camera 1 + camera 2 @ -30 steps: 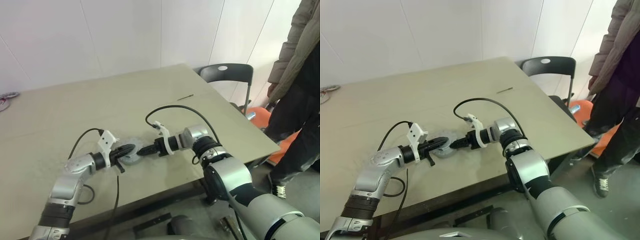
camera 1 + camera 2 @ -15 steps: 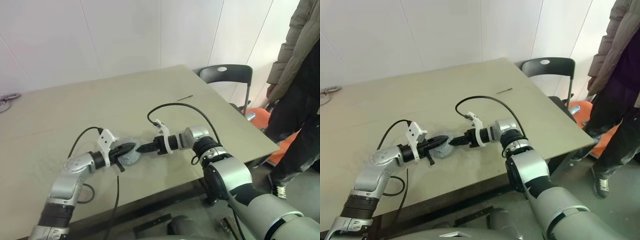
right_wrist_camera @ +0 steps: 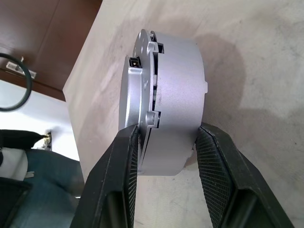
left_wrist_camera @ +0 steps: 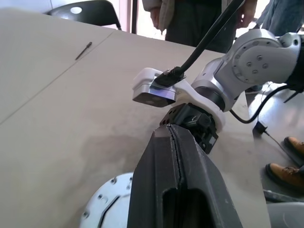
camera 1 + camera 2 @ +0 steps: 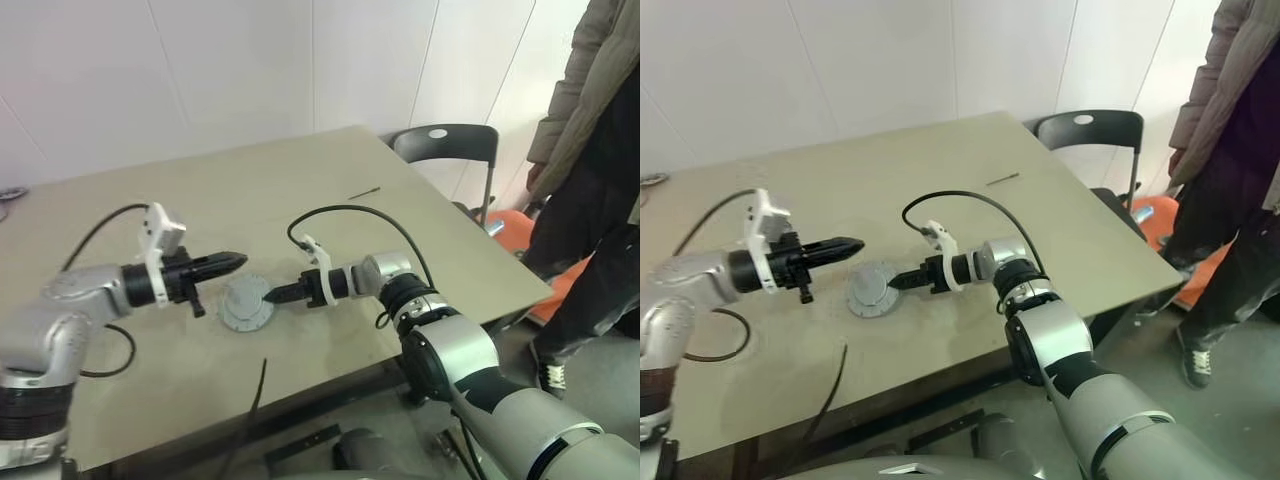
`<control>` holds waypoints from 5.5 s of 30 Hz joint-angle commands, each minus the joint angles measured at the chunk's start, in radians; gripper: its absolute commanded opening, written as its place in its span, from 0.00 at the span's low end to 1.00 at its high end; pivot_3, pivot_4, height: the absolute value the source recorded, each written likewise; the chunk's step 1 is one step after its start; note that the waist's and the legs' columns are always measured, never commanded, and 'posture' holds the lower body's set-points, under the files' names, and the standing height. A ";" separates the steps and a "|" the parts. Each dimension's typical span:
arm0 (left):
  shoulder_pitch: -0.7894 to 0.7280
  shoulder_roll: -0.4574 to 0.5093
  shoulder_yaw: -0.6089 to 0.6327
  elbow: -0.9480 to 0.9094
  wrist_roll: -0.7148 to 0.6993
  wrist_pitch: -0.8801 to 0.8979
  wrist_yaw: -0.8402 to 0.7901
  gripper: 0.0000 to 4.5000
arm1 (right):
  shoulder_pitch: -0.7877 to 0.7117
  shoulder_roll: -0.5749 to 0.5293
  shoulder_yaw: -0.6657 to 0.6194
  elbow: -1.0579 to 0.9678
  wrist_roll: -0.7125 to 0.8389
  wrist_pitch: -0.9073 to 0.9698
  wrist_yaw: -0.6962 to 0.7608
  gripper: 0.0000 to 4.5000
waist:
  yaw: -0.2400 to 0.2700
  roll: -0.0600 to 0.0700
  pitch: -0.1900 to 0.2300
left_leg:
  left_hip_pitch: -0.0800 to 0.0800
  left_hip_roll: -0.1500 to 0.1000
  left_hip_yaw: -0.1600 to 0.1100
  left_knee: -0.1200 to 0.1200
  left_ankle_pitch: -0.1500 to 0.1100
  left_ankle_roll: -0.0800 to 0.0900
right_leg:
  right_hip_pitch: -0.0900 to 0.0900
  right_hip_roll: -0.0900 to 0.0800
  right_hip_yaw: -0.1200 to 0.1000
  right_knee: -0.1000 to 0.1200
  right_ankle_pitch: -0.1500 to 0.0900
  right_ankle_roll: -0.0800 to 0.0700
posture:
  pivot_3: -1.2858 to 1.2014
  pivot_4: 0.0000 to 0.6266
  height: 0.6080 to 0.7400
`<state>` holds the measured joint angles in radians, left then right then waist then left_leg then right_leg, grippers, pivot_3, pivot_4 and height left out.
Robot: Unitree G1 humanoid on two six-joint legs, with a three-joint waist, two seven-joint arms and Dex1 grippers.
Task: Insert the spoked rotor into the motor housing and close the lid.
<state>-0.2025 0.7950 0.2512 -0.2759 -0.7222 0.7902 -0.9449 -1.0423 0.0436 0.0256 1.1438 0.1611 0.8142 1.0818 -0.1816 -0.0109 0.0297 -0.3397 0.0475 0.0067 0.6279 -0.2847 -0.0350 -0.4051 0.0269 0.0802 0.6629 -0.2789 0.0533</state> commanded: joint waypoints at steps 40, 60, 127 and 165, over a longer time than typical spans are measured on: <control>0.459 0.025 0.212 -0.153 -0.026 -0.102 -0.022 0.00 | -0.013 -0.038 -0.086 0.069 0.040 0.069 -0.036 0.35 | 0.003 -0.003 0.011 | -0.013 -0.002 -0.009 0.002 0.000 0.000 | -0.008 -0.004 -0.005 -0.001 0.000 -0.004 | 0.52 0.00 1.00; 0.450 0.023 0.205 -0.144 -0.024 -0.103 -0.005 0.00 | -0.023 -0.026 -0.158 0.093 0.080 0.105 -0.098 0.29 | 0.002 -0.003 0.011 | -0.009 -0.002 -0.010 0.003 0.000 0.000 | -0.005 -0.003 -0.006 0.000 0.000 -0.004 | 0.52 0.00 1.00; 0.300 -0.268 0.208 0.008 -0.113 -0.129 0.274 0.00 | -0.033 -0.151 -0.451 -0.061 0.425 0.396 -0.205 0.29 | 0.033 -0.004 0.011 | -0.016 -0.007 -0.011 0.004 0.000 0.000 | -0.006 -0.005 -0.006 -0.002 0.002 -0.006 | 0.52 0.00 1.00; 0.213 -0.445 0.261 0.096 -0.876 0.175 0.731 0.91 | -0.013 -0.133 -0.432 -0.094 0.426 0.385 -0.253 0.29 | 0.059 -0.004 0.010 | -0.016 -0.007 -0.012 0.009 0.000 0.000 | -0.006 -0.005 -0.006 0.001 0.002 -0.006 | 0.52 0.00 1.00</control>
<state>0.0109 0.3454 0.5006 -0.1778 -1.5099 0.9529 -0.2461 -1.0354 -0.0939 -0.3885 1.0992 0.5521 1.2094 0.8109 -0.1229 -0.0153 0.0399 -0.3563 0.0403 -0.0057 0.6371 -0.2846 -0.0351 -0.4109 0.0223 0.0737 0.6640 -0.2770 0.0471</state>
